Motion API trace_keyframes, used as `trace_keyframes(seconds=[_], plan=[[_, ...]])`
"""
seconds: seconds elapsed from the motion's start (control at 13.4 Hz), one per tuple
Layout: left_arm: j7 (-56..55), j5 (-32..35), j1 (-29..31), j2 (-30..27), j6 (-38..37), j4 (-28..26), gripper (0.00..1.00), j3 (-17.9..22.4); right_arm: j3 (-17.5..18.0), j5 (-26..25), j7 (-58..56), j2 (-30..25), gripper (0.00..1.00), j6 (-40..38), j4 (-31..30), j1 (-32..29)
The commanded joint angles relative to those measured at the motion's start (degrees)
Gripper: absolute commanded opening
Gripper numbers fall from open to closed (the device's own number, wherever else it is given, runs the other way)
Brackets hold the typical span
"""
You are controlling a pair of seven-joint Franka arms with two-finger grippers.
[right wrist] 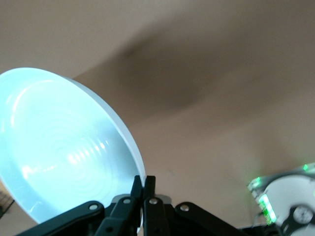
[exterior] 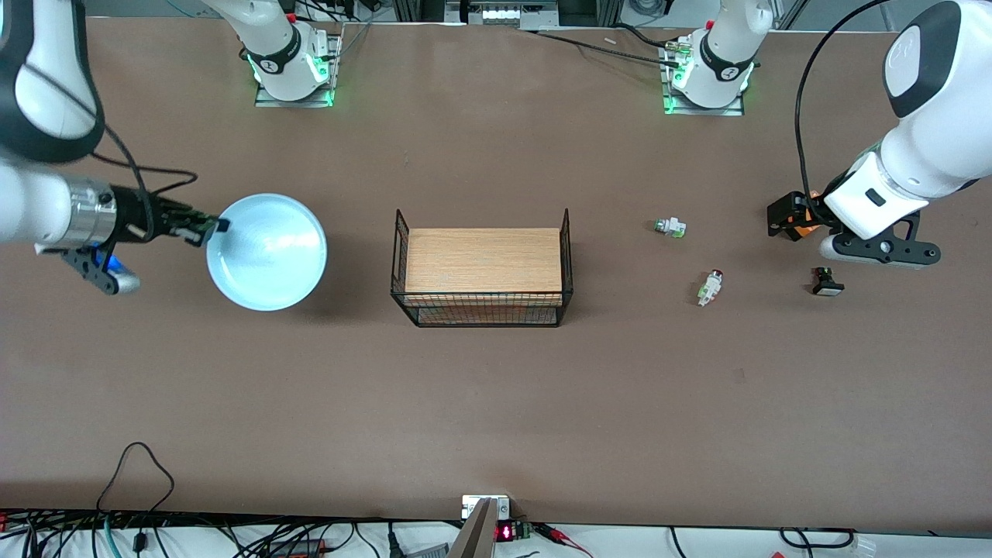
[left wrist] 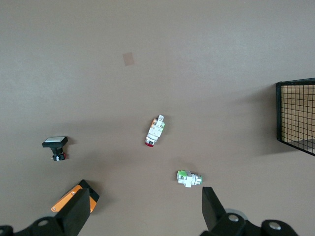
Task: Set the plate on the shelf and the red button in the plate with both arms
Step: 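Lift the plate with the right gripper toward the wire basket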
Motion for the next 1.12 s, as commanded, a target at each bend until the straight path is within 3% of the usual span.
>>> trace_keyframes(seconds=[0.0,0.52,1.05], plan=[[-0.25,-0.78,-0.13,0.80,-1.29,1.72,1.00,0.04,-1.13,0.84,8.25,-4.90,0.00,-1.40,-0.63,5.67],[-0.25,-1.04,-0.04,0.80,-1.20,2.08,1.00,0.13,-1.04,-0.04,21.10,-8.78,0.00,0.70,-2.21,18.85],[-0.17,-1.04,-0.04,0.80,-1.20,2.16,1.00,0.04,-1.04,-4.17,24.34,-5.80,0.00,15.89,-7.48,31.42]])
